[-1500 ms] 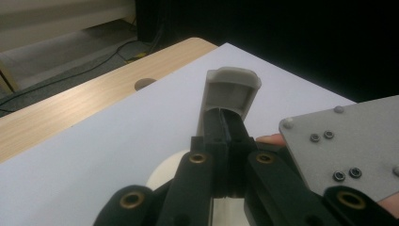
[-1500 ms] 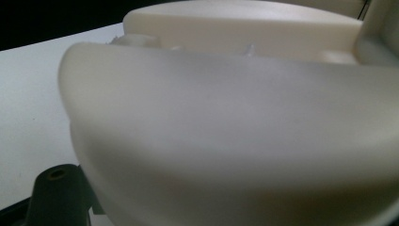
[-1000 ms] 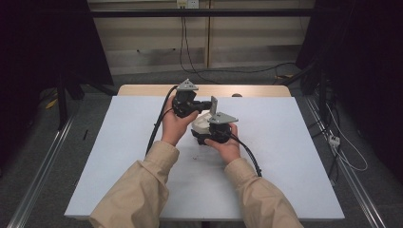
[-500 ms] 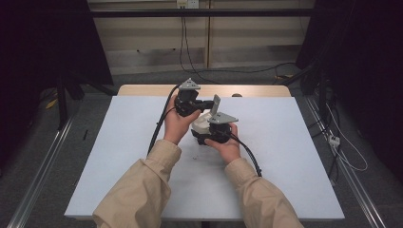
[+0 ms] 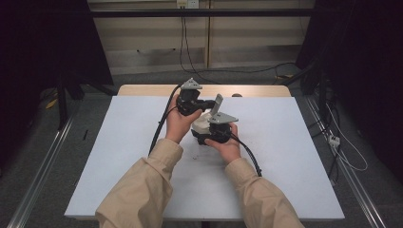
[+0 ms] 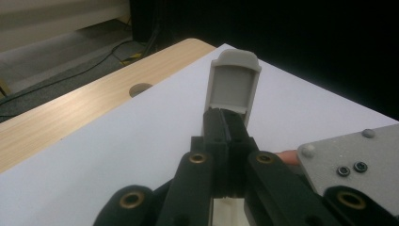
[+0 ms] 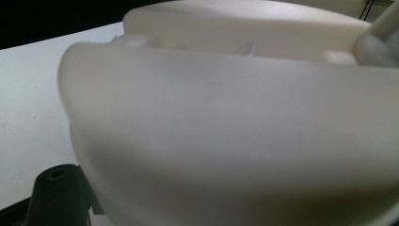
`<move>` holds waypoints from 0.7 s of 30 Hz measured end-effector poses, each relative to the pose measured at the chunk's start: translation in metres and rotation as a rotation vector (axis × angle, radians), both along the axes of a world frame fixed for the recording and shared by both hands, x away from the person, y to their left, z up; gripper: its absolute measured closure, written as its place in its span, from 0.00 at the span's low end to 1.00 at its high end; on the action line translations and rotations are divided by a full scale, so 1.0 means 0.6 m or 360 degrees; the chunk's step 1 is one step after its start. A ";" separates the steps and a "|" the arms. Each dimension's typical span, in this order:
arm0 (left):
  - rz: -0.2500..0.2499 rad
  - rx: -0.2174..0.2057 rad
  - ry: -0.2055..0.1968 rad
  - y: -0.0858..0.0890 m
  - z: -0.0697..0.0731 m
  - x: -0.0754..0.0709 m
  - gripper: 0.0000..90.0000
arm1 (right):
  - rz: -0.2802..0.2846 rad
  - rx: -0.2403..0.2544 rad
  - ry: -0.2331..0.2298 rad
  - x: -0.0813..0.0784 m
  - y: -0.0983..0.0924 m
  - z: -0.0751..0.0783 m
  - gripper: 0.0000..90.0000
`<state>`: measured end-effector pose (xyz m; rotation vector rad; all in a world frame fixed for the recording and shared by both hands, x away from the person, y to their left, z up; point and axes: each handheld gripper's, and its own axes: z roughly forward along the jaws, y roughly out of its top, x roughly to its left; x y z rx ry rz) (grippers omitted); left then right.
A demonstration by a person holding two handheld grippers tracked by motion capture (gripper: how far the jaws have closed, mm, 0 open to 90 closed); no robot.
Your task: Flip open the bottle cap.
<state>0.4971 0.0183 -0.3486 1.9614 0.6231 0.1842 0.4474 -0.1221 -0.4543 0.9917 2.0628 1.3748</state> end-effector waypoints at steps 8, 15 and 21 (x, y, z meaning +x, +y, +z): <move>-0.0003 0.0030 -0.0002 -0.005 -0.006 0.006 1.00 | 0.0007 -0.0011 -0.0005 0.000 0.000 0.000 0.21; -0.0030 0.0019 0.0005 -0.010 -0.009 0.007 1.00 | 0.0009 -0.0001 -0.0003 0.000 0.000 0.000 0.21; -0.0035 0.0017 0.0006 -0.011 -0.009 0.010 1.00 | 0.0009 -0.0001 -0.0002 0.000 -0.001 0.000 0.21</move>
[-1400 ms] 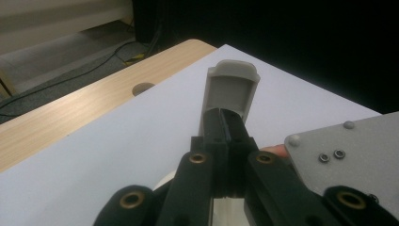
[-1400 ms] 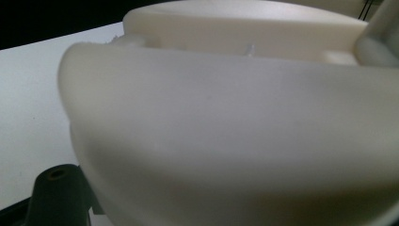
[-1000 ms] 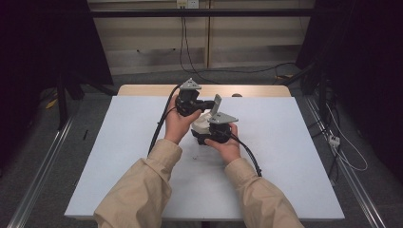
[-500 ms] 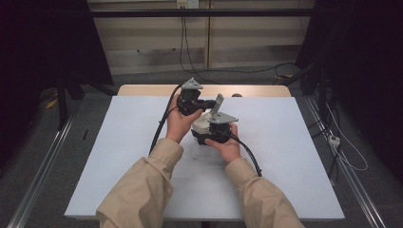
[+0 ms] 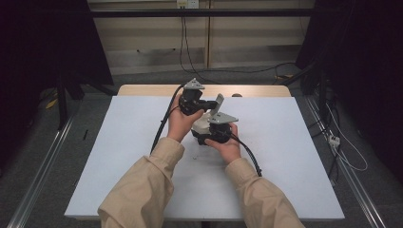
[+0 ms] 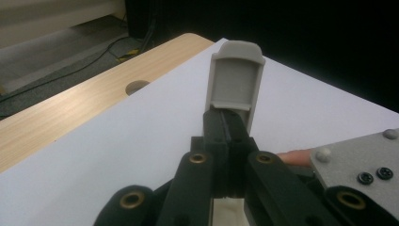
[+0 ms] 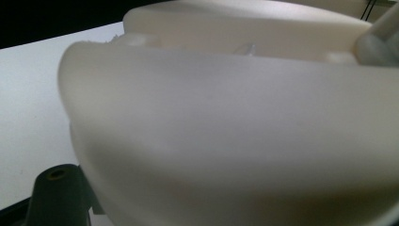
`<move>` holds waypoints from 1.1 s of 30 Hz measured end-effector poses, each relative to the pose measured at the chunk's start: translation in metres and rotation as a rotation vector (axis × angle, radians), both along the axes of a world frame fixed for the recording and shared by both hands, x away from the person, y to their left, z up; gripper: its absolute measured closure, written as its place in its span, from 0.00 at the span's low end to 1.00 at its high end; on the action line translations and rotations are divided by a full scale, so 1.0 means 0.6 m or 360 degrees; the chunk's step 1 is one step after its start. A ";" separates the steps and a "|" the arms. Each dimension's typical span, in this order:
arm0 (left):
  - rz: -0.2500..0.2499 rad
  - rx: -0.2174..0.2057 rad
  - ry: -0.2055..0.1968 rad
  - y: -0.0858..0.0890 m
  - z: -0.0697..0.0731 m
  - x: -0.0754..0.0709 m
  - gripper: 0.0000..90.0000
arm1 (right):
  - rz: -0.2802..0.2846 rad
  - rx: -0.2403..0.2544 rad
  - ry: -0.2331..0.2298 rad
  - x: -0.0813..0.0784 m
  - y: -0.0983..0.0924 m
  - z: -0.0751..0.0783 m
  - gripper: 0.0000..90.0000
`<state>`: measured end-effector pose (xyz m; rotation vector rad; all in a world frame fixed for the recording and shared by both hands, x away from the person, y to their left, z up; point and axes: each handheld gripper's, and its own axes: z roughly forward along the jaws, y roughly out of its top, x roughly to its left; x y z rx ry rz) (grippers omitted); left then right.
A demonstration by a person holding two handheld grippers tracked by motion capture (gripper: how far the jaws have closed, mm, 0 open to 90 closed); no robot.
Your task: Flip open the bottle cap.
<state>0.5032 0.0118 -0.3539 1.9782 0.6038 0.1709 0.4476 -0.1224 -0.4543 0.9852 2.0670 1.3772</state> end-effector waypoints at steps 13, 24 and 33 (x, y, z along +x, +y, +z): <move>-0.0005 0.0008 0.0015 -0.001 -0.005 0.005 1.00 | 0.0001 -0.0008 0.0000 0.000 0.000 0.000 0.21; -0.0010 0.0006 0.0024 -0.005 -0.011 0.008 1.00 | 0.0005 -0.0010 0.0001 0.000 0.000 0.001 0.21; -0.0021 0.0008 0.0042 -0.008 -0.017 0.013 1.00 | 0.0012 -0.0013 -0.0003 0.001 -0.001 0.000 0.21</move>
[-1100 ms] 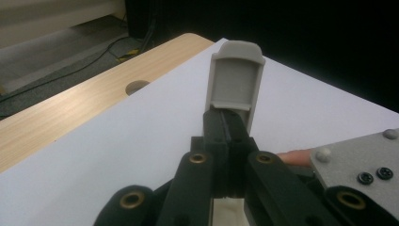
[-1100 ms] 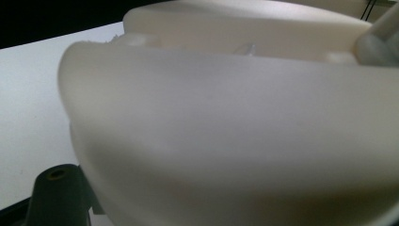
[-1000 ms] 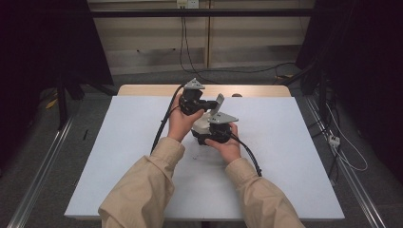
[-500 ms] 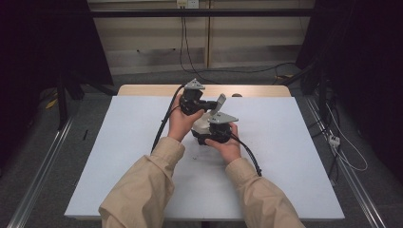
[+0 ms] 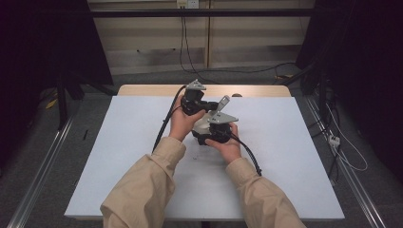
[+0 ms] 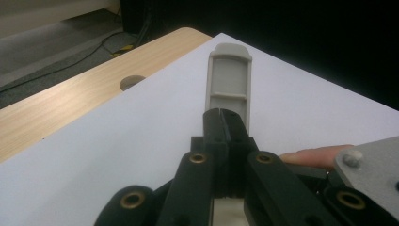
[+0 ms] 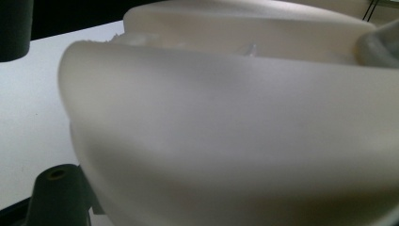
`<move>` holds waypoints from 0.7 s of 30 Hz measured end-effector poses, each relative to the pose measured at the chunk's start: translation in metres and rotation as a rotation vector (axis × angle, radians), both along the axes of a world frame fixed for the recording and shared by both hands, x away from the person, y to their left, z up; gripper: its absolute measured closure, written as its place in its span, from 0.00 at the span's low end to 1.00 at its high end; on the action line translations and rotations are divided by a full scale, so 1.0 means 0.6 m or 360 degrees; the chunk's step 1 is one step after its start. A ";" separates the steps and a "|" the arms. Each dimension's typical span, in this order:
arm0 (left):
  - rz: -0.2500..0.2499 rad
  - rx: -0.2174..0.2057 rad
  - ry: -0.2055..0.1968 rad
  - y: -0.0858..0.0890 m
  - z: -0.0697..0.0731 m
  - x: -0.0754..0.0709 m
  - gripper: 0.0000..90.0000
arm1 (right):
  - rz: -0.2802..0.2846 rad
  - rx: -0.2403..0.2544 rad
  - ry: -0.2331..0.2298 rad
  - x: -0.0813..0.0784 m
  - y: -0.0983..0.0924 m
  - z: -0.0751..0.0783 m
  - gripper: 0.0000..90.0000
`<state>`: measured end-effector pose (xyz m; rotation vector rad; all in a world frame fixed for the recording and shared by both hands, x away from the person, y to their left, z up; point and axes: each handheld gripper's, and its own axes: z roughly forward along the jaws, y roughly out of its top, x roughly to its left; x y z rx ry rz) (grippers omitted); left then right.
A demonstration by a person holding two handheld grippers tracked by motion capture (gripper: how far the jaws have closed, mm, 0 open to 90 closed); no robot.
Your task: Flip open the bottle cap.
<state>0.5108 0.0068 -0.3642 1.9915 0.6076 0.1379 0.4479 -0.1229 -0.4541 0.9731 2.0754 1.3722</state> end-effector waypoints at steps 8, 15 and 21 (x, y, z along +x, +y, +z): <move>-0.0024 0.0025 0.0016 -0.004 -0.007 0.003 1.00 | 0.0009 -0.0001 0.0001 0.000 -0.001 0.000 0.21; -0.0034 0.0026 0.0032 -0.006 -0.009 0.002 1.00 | 0.0003 0.0010 0.0010 0.000 -0.002 0.000 0.21; -0.0044 0.0057 0.0047 0.001 -0.005 -0.001 1.00 | -0.0022 0.0012 0.0018 -0.002 -0.001 0.001 0.20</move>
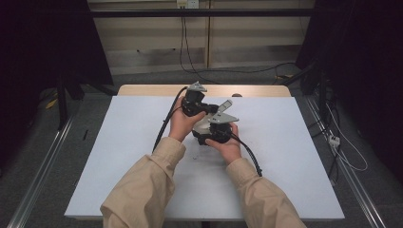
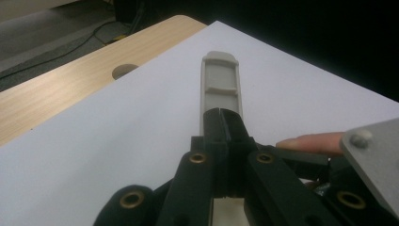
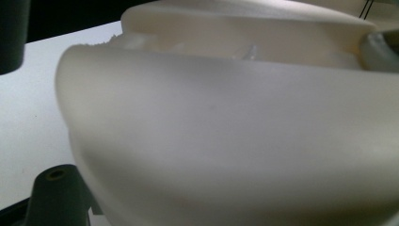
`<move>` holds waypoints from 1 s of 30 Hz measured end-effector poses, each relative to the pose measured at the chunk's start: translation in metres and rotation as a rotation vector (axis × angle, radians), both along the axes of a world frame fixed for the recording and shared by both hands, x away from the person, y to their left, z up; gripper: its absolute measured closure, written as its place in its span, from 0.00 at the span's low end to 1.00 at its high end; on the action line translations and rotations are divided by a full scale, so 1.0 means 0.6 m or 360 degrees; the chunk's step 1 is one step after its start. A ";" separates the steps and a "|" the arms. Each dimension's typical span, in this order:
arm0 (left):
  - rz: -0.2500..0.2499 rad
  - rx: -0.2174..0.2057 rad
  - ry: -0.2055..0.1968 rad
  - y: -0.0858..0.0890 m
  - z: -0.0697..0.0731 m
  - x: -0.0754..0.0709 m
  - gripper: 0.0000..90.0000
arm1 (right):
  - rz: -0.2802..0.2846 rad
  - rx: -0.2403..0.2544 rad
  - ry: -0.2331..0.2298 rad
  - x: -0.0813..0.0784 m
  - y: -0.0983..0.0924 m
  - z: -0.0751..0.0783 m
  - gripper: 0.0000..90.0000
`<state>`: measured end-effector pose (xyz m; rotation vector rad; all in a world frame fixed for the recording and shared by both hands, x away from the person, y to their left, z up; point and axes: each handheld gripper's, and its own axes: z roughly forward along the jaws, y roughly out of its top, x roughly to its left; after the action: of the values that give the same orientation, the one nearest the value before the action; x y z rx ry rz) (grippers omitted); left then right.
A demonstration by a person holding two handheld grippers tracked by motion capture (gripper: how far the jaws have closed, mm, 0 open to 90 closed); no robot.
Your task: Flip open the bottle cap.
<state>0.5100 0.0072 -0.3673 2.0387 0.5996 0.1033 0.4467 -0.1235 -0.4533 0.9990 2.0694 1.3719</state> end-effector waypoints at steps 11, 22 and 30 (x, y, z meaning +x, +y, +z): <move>0.0042 -0.0012 0.0020 0.024 0.016 -0.009 0.84 | -0.0054 -0.0006 0.0050 -0.005 -0.010 0.005 0.12; 0.0083 -0.0043 0.0028 0.068 0.018 -0.039 0.56 | -0.0045 -0.0022 0.0064 -0.028 -0.026 0.011 0.11; 0.0081 -0.0078 0.0009 0.095 0.021 -0.068 0.42 | -0.0025 -0.0035 0.0076 -0.041 -0.033 0.014 0.10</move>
<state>0.4692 0.0641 -0.3545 1.9777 0.6516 0.1121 0.4220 -0.1433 -0.4447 1.0463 2.1024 1.3270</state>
